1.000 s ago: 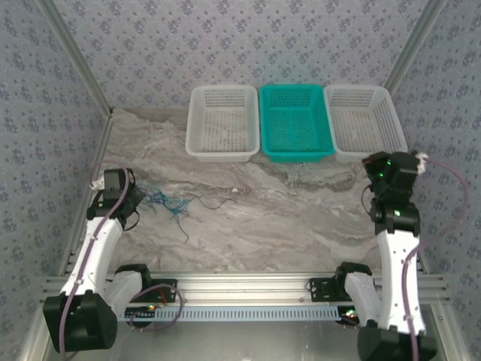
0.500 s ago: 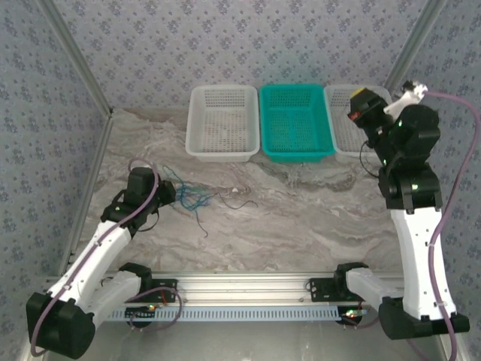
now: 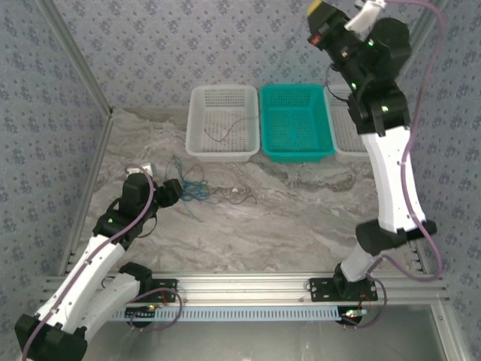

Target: Untangle the cables

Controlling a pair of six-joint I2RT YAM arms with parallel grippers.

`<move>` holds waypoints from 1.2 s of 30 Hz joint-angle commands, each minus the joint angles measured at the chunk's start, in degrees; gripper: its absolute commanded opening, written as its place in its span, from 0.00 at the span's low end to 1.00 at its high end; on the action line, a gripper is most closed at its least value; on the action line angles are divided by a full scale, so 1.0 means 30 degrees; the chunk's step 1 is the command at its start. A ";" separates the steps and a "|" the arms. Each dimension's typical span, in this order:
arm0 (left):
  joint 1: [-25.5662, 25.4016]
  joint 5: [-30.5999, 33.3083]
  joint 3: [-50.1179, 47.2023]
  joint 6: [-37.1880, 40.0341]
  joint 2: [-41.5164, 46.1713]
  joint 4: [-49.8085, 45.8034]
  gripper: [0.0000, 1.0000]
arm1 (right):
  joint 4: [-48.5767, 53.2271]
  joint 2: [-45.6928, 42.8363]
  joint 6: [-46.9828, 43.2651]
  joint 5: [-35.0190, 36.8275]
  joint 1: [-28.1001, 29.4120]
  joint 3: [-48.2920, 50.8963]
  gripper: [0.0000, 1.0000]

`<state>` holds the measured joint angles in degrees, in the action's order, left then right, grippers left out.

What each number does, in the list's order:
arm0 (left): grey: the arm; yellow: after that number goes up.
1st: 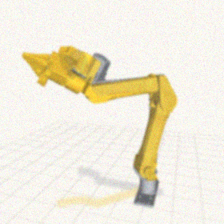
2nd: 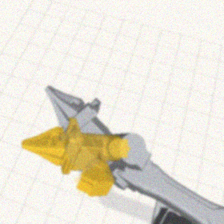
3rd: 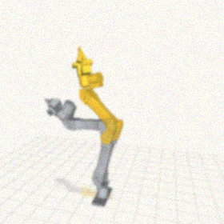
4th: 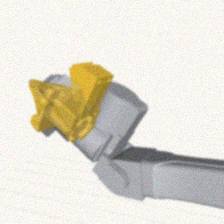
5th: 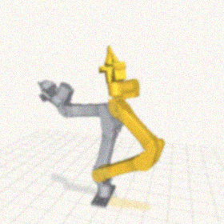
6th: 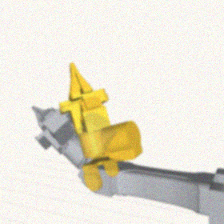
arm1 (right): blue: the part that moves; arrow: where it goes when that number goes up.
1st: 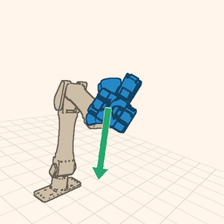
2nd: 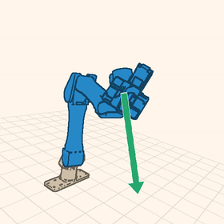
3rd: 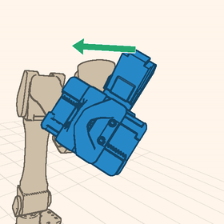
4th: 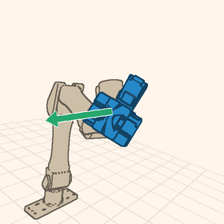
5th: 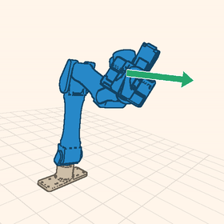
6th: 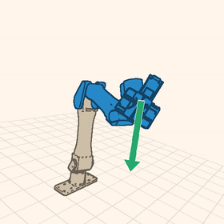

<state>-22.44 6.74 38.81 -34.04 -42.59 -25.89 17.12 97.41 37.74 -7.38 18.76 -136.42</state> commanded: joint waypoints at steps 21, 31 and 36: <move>-0.3010 -0.0111 0.1247 -0.0152 -0.0525 0.0349 0.74 | 0.3103 1.0088 -0.6188 -0.0469 0.2394 -0.5530 0.00; -0.3009 -0.0021 0.1316 0.0039 -0.0647 0.0635 0.75 | -0.1909 0.6585 -0.9411 -0.1787 0.3558 -0.5525 0.00; -0.3039 -0.0003 0.1367 0.0010 -0.0142 0.0390 0.75 | -0.3944 0.7948 -0.9985 -0.1173 0.3895 -0.6990 0.00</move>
<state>-31.20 5.65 42.22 -34.50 -44.29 -25.45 9.61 116.31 10.83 -11.35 30.20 -155.54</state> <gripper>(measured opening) 0.751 0.050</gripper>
